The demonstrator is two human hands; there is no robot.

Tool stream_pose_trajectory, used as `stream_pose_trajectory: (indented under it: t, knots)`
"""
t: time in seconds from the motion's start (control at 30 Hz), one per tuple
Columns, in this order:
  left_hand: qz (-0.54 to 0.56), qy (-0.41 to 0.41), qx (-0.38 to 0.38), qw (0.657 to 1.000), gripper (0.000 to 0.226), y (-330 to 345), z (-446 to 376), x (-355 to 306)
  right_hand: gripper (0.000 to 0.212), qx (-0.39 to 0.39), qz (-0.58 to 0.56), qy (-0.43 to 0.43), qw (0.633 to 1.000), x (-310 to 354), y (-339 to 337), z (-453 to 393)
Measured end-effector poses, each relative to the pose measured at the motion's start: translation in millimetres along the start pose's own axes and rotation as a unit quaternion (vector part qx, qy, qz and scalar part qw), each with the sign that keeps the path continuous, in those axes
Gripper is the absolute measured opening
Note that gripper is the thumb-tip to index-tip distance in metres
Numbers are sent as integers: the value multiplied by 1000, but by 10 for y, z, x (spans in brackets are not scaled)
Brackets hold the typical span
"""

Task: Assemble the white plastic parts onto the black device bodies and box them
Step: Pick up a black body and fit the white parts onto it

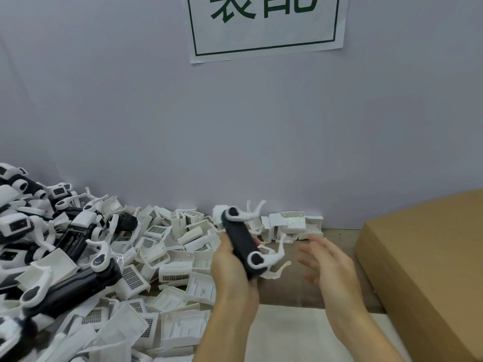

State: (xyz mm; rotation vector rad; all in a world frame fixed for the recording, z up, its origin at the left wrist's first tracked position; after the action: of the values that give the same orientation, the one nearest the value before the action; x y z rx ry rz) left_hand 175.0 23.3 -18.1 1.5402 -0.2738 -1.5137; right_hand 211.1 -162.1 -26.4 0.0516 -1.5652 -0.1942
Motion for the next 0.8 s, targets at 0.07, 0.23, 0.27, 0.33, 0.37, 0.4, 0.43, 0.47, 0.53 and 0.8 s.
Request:
stream_pose_trajectory:
  t: [0.07,0.23,0.27,0.33,0.37,0.4,0.43,0.47,0.53,0.8]
  knots:
    - [111,-45,54,991,51,94,12,12,22,14,42,22,999,-38,39,10]
    - [59,-46,96,993,24,218,32,37,18,242,91,61,964,-127,498,264]
    - [47,-49,92,993,28,211,29,48,21,288,78,69,952,-138,584,339]
    - [19,-66,84,994,46,175,15,101,33,340,53,80,936,-148,672,433]
    - [3,-74,81,994,51,155,5,129,39,350,49,77,932,-139,687,452]
    - [-18,-81,78,994,54,138,-4,156,41,350,48,72,933,-124,694,459]
    - [-40,-83,72,993,55,114,-7,173,39,343,49,67,936,-112,695,459]
    - [-61,-82,66,993,55,94,-10,183,36,330,53,60,940,-104,689,448]
    - [-99,-73,62,990,53,68,-3,186,23,294,80,37,952,-103,672,403]
    - [-161,-64,58,983,52,50,21,213,14,238,105,-3,966,-139,679,327]
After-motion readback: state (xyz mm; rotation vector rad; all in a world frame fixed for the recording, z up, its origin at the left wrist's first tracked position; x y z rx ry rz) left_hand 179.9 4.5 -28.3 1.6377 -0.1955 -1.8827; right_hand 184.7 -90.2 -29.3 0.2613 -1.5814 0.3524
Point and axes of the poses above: each hand's wrist, its own z-axis away from the middle knuckle, its own y-axis out of the palm, x = y × z, the point moved 10 cm from there along -z, towards the middle knuckle, and after that the axes turned 2 degrees about z, right-handed, at the moved point
